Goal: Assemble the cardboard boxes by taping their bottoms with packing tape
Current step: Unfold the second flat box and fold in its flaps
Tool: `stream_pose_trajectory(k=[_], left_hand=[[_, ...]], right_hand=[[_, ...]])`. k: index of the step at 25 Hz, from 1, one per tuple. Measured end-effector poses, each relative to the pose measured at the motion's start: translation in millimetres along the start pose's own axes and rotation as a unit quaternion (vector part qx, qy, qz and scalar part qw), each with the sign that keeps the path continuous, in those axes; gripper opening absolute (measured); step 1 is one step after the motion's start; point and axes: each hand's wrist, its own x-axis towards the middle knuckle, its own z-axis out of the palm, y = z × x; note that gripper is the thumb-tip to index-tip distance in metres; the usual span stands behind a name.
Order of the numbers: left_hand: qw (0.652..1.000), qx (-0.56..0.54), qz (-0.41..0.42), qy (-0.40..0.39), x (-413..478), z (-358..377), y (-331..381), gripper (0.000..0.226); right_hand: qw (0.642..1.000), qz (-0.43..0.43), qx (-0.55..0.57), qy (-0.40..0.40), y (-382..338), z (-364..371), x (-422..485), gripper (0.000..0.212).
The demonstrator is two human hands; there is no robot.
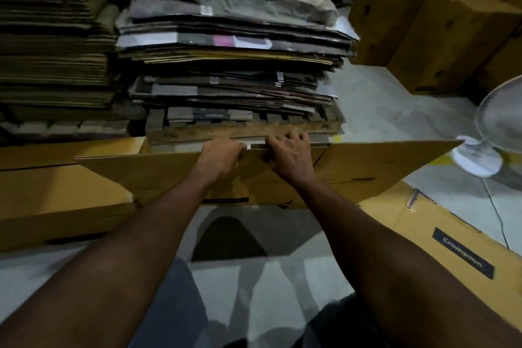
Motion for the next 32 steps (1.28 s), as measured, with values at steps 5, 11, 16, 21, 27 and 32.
stream_pose_trajectory(k=[5,11,16,21,27,32], left_hand=[[1.000,0.013,0.007,0.020,17,3,-2,0.020],[1.000,0.024,0.010,0.018,32,5,5,0.012],[0.999,0.032,0.032,0.017,45,0,7,0.009],[0.999,0.013,0.043,0.018,55,3,14,0.012],[0.999,0.021,0.028,0.016,56,19,24,0.016],[1.000,0.004,0.022,0.004,29,55,24,0.013]], right_hand=[[0.996,0.067,-0.031,0.039,52,8,-18,0.042],[0.995,0.083,-0.032,0.046,112,5,-39,0.016],[0.993,0.090,-0.050,0.062,117,10,-53,0.014],[0.990,0.093,-0.076,0.069,128,3,-49,0.023],[0.989,0.103,-0.080,0.062,134,14,-52,0.036],[0.991,0.100,-0.053,0.076,125,45,-82,0.029]])
